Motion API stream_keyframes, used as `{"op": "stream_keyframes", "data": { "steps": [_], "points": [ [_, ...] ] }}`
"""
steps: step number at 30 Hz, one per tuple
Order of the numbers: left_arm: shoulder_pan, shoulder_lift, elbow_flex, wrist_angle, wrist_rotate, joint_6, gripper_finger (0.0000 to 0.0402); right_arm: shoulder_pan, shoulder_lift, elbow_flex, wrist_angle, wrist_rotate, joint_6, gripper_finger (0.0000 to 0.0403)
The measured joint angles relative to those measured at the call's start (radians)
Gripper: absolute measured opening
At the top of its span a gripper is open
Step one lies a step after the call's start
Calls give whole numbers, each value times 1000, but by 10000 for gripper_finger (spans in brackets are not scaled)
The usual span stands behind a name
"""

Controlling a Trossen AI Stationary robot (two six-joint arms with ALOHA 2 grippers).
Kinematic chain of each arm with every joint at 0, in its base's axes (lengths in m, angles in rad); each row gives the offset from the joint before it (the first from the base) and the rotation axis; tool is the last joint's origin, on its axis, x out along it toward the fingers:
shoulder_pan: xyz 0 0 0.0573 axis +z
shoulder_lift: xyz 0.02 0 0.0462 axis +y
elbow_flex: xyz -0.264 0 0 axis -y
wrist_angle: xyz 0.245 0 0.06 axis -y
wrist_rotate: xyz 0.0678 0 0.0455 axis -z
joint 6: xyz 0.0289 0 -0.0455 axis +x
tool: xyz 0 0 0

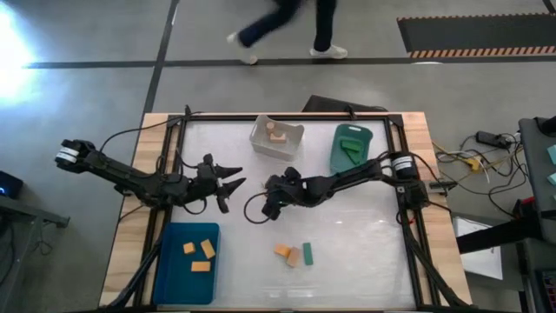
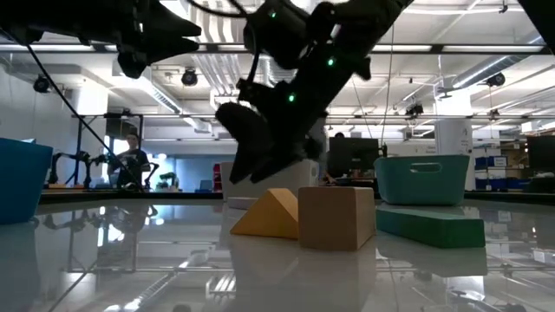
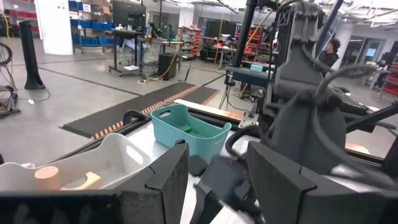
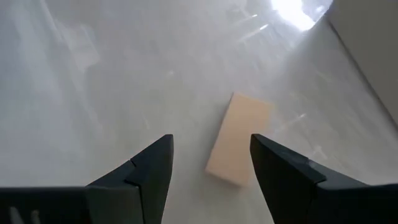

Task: Sort & place blocks by color
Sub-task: Put the brown block into the gray bin

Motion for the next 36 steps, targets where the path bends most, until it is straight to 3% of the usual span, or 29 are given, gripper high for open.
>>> {"op": "stream_keyframes", "data": {
  "steps": [10,17,25,36],
  "points": [
    [1,3,-3,1,-1,5,148,-9,75,0,52,75,99,205],
    [1,3,-4,92,-8,108,148,-17,97,0,56,57,120,205],
    [1,2,-6,104,-8,116,148,-21,138,2,107,49,104,202],
    [1,4,-9,96,-7,116,148,-41,138,4,128,-18,78,121]
  ]
}}
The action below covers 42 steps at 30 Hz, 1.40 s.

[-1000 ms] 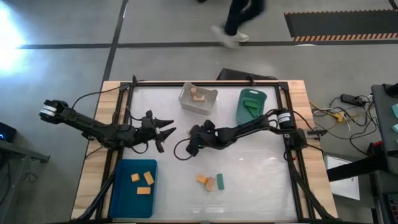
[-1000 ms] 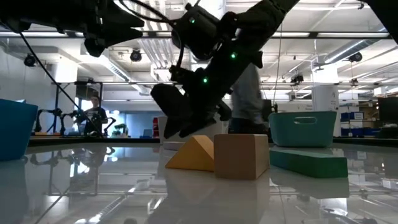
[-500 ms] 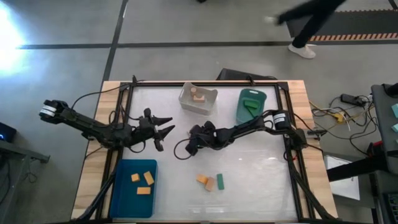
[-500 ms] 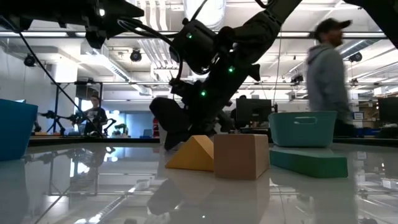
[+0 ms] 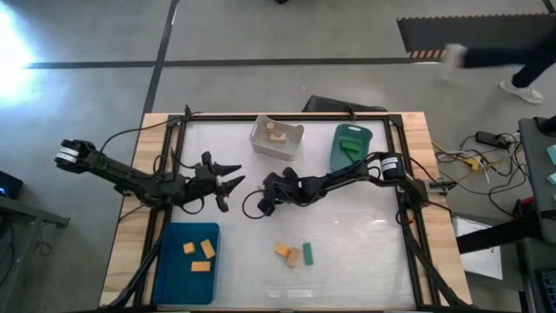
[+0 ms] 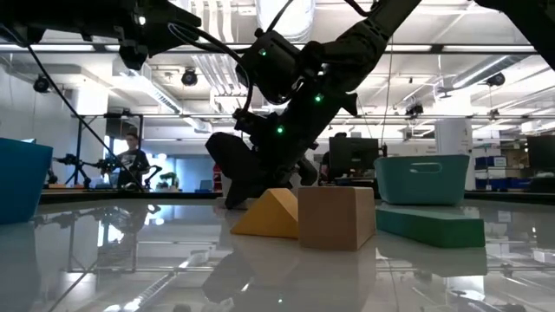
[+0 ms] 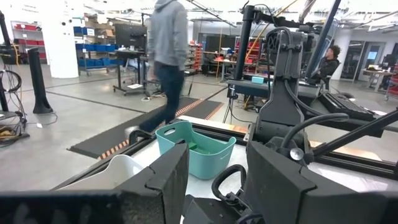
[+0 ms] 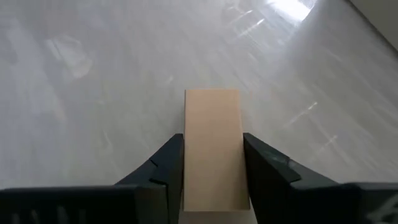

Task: Sort & place blocks by color
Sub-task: Put the brown block into the gray bin

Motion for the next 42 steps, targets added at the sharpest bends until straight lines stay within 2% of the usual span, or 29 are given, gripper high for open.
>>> {"op": "stream_keyframes", "data": {
  "steps": [5,12,17,20,27,31,33,38,42],
  "points": [
    [0,0,0,0,0,0,148,-1,-1,14,-10,-12,-12,121],
    [0,-1,0,0,0,0,148,-1,-62,40,-90,-111,-88,121],
    [0,-1,5,1,0,-1,148,-18,-167,63,-145,-150,-181,121],
    [0,0,4,1,3,-64,148,-27,-235,61,-187,-174,-254,121],
    [-1,15,-3,19,60,-106,148,-93,-423,63,-272,-181,-386,121],
    [0,19,0,28,59,-106,148,-147,-490,63,-286,-308,-405,121],
    [0,19,0,29,59,-106,148,-165,-509,63,-285,-340,-419,121],
    [0,31,0,28,59,-106,148,-194,-516,64,-287,-341,-491,121],
    [0,36,2,30,59,-106,148,-234,-507,126,-377,-353,-508,121]
  ]
}}
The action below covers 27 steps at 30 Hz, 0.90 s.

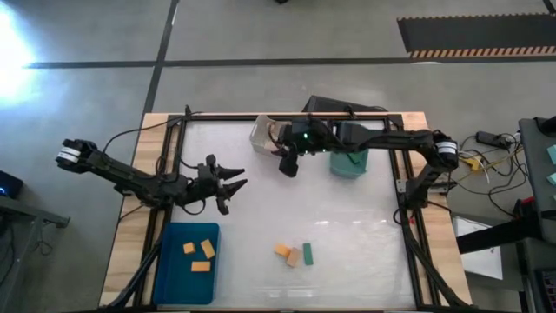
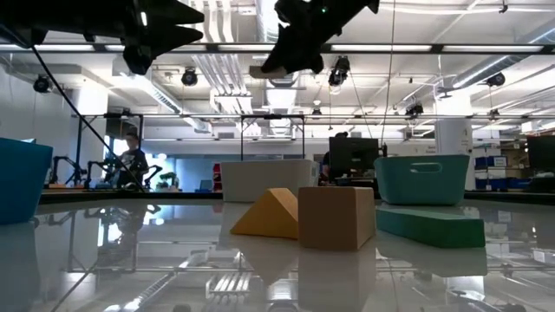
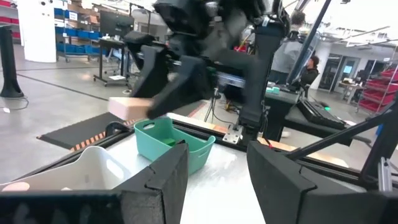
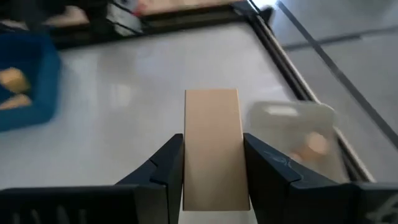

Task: Sort & place blocks by color
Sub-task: Put the brown block into the gray bin

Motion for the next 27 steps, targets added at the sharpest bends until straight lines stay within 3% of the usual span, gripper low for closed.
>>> {"op": "stream_keyframes", "data": {
  "steps": [13,22,27],
  "points": [
    [0,-1,-1,-3,-2,0,148,-115,96,156,-266,-1,-118,121],
    [0,2,-2,-9,-2,4,148,-247,184,305,-601,-20,-132,121],
    [0,2,-2,-5,-9,35,148,-314,284,389,-595,-213,-158,121]
  ]
}}
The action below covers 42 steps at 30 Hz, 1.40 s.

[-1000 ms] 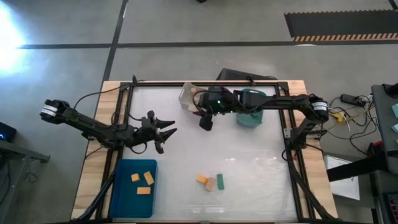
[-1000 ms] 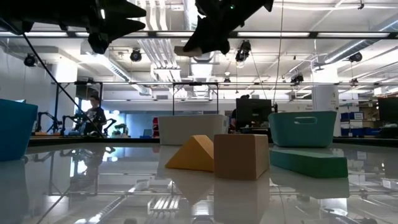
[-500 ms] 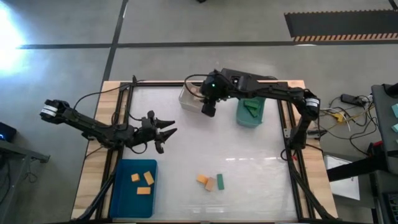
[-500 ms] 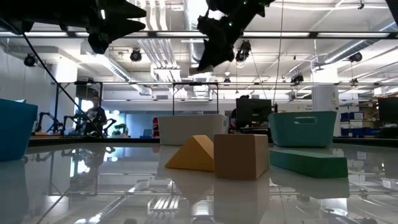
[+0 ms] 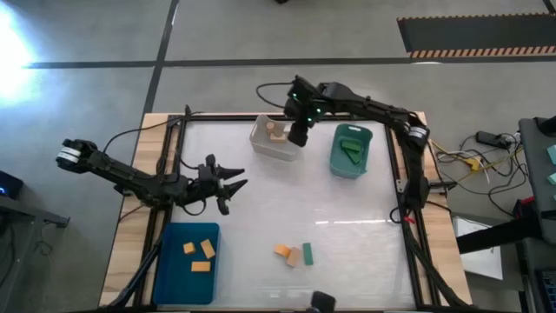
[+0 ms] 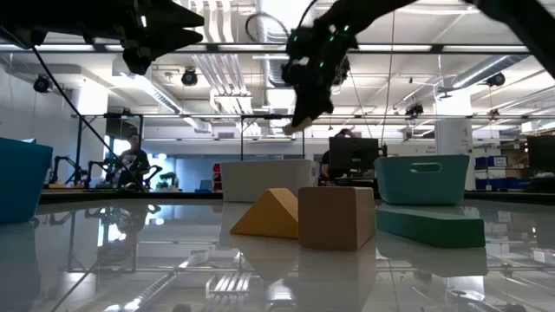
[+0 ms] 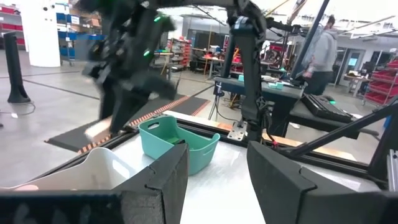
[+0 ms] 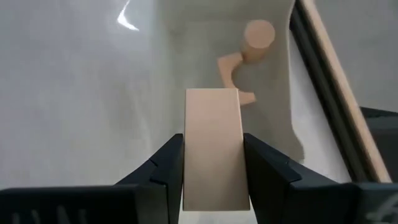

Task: Sort & place blocks by color
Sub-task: Put the brown block into the gray bin, then put the yellow block into the blue bin

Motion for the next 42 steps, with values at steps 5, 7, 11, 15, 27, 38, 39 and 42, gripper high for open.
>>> {"op": "stream_keyframes", "data": {
  "steps": [5,7,11,15,27,38,39,42],
  "points": [
    [0,0,0,0,-7,-1,148,-13,153,106,-5,-19,-2,121],
    [0,0,0,0,-8,-6,148,-13,206,148,-15,-19,-2,121],
    [0,0,0,1,-9,-6,148,-18,295,228,-44,-15,1,121],
    [0,0,0,1,-23,-6,148,-19,350,286,-84,14,1,121],
    [0,0,0,1,-24,-5,148,-20,369,297,-88,72,2,135],
    [0,0,0,2,-24,-4,148,-20,365,297,-78,120,11,197],
    [0,0,0,1,-24,-4,148,-20,360,297,-80,119,12,198],
    [0,0,0,2,-24,-6,148,-19,329,296,-85,118,24,198]
  ]
}}
